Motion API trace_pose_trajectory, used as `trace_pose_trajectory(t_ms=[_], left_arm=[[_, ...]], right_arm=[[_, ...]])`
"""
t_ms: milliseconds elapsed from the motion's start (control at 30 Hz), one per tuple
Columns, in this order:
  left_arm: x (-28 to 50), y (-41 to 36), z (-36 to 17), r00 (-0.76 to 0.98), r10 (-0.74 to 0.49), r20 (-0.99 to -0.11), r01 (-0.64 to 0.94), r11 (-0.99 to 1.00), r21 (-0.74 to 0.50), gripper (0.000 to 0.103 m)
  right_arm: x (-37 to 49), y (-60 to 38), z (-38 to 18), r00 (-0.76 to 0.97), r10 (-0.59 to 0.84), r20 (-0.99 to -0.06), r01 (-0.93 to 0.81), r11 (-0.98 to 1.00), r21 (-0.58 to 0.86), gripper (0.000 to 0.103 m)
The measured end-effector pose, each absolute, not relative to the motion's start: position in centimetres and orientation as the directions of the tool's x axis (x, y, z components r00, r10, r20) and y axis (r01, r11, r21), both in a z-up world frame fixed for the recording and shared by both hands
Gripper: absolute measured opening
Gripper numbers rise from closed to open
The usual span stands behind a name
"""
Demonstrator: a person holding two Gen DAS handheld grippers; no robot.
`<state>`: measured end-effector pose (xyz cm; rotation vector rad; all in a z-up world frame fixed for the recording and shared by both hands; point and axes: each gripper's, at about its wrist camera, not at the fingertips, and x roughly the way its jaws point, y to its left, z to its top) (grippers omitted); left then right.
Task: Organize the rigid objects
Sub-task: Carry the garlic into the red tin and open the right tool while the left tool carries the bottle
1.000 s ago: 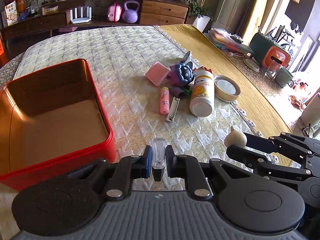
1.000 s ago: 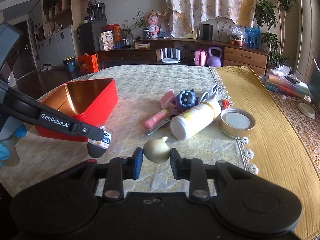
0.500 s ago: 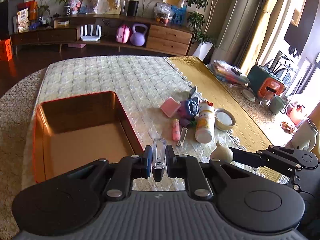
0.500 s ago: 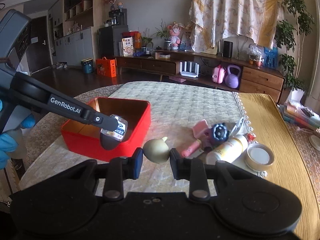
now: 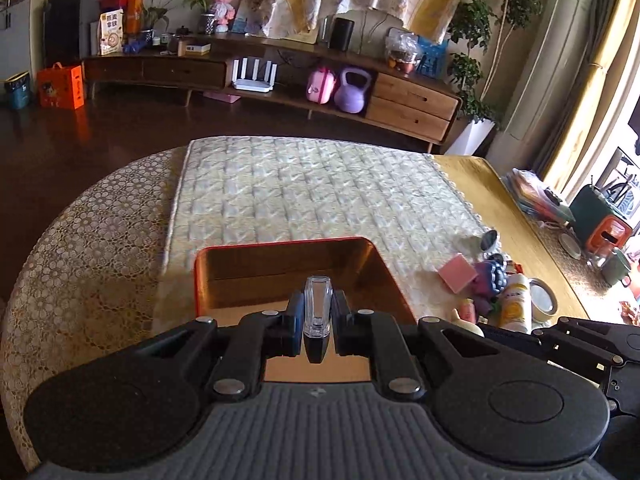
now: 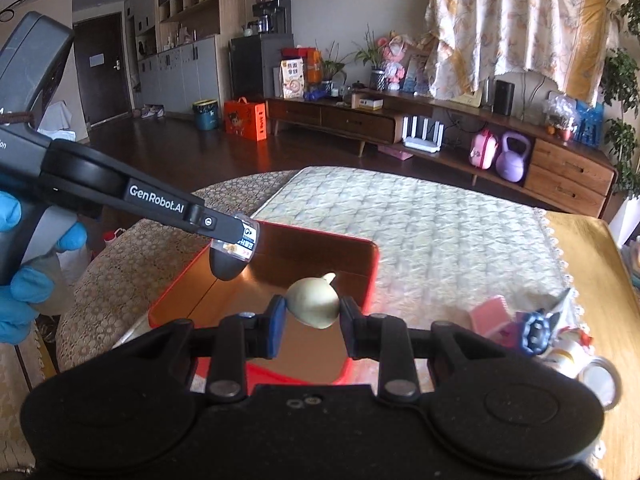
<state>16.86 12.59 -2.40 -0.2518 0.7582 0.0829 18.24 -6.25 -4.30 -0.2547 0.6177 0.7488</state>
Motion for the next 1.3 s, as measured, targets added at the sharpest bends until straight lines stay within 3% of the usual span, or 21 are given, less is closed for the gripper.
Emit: trace_pose_trajectory(t_ms=[633,1000,1300], left_arm=[[23.3,18.3,-8.1,0.642,0.037,-0.766,-0.225,0.964,-0.143,0.014],[23.9,18.6,-9.3,0.625,0.000,-0.781,-0.212,0.963,-0.169,0.014],[23.2,18.3,-9.3,0.610,-0.008,-0.792,-0.213,0.962,-0.174,0.014]], right_arm=[[24.6,4.3,-10.8,0.478,0.429,-0.766,-0.715,0.697,-0.056,0.029],[25.0,4.9,-11.9,0.455,0.397,-0.797,-0.699,0.714,-0.044,0.030],[24.2,3.1,-10.4,0.455,0.439,-0.775,-0.689,0.725,0.006,0.040]])
